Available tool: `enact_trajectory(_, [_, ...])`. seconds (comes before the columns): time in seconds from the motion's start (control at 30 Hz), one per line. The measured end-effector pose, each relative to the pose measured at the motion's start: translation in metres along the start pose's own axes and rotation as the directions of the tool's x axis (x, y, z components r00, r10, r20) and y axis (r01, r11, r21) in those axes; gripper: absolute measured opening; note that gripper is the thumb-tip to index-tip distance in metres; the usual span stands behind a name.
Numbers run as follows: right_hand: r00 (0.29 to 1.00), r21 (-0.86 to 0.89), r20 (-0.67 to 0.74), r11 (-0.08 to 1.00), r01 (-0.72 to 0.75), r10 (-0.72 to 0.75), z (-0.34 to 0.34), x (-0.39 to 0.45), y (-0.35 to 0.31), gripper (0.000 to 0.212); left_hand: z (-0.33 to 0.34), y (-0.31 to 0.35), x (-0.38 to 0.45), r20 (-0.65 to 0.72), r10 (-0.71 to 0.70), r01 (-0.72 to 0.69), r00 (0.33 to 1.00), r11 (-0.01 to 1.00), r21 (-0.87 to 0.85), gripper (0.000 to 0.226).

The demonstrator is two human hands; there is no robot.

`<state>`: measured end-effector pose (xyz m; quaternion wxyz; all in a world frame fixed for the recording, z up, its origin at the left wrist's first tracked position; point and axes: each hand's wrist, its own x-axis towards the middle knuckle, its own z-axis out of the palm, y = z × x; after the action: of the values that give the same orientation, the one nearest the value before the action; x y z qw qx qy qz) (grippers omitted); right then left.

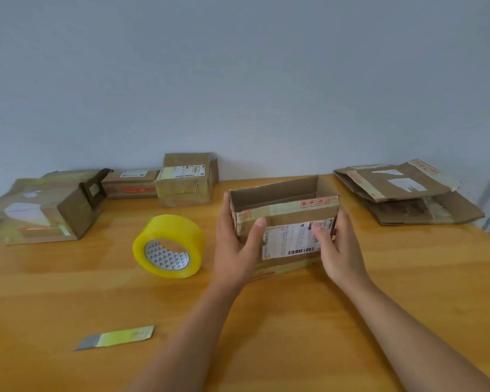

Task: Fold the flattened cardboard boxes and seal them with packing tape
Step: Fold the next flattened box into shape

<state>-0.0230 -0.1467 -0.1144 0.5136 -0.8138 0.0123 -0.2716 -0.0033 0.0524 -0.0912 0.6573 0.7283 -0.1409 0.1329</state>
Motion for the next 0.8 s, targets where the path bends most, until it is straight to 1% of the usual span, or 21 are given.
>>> enact_trajectory(0.07, [0.997, -0.073, -0.01, 0.995, 0.074, -0.075, 0.001, -0.001, 0.002, 0.064, -0.008, 0.005, -0.001, -0.009, 0.01, -0.01, 1.0, 0.998, -0.07, 0.069])
enact_trajectory(0.13, [0.99, -0.13, -0.01, 0.982, 0.137, -0.14, 0.0, -0.004, 0.003, 0.068, -0.015, 0.008, -0.004, -0.019, 0.025, -0.027, 1.0, 0.992, -0.123, 0.066])
enact_trajectory(0.23, [0.98, -0.136, 0.028, 0.97, 0.201, -0.199, -0.001, -0.009, 0.003, 0.07, -0.022, 0.005, -0.008, -0.025, 0.037, -0.041, 0.999, 0.987, -0.156, 0.06])
enact_trajectory(0.3, [0.978, -0.111, 0.072, 0.972, 0.205, -0.198, -0.001, -0.013, 0.002, 0.073, -0.024, 0.003, -0.009, -0.029, 0.018, -0.022, 0.999, 0.986, -0.167, 0.057])
enact_trajectory(0.43, [0.97, -0.093, 0.131, 0.972, 0.216, -0.203, -0.003, -0.015, 0.005, 0.082, -0.025, 0.0, -0.014, -0.024, 0.023, -0.027, 0.999, 0.986, -0.166, 0.061])
enact_trajectory(0.53, [0.968, -0.078, 0.163, 0.976, 0.203, -0.189, -0.005, -0.015, 0.005, 0.086, -0.026, -0.001, -0.017, -0.024, 0.021, -0.025, 0.999, 0.986, -0.167, 0.054])
enact_trajectory(0.57, [0.968, -0.067, 0.168, 0.977, 0.203, -0.189, -0.004, -0.015, 0.006, 0.086, -0.027, -0.002, -0.017, -0.026, 0.032, -0.036, 0.999, 0.987, -0.156, 0.053])
enact_trajectory(0.67, [0.964, -0.015, 0.177, 0.979, 0.202, -0.197, -0.003, -0.011, 0.008, 0.084, -0.031, -0.005, -0.014, -0.028, 0.071, -0.074, 0.997, 0.99, -0.117, 0.058])
enact_trajectory(0.8, [0.963, 0.03, 0.183, 0.98, 0.195, -0.198, -0.002, -0.01, 0.01, 0.079, -0.029, -0.006, -0.012, -0.03, 0.091, -0.093, 0.995, 0.991, -0.092, 0.059])
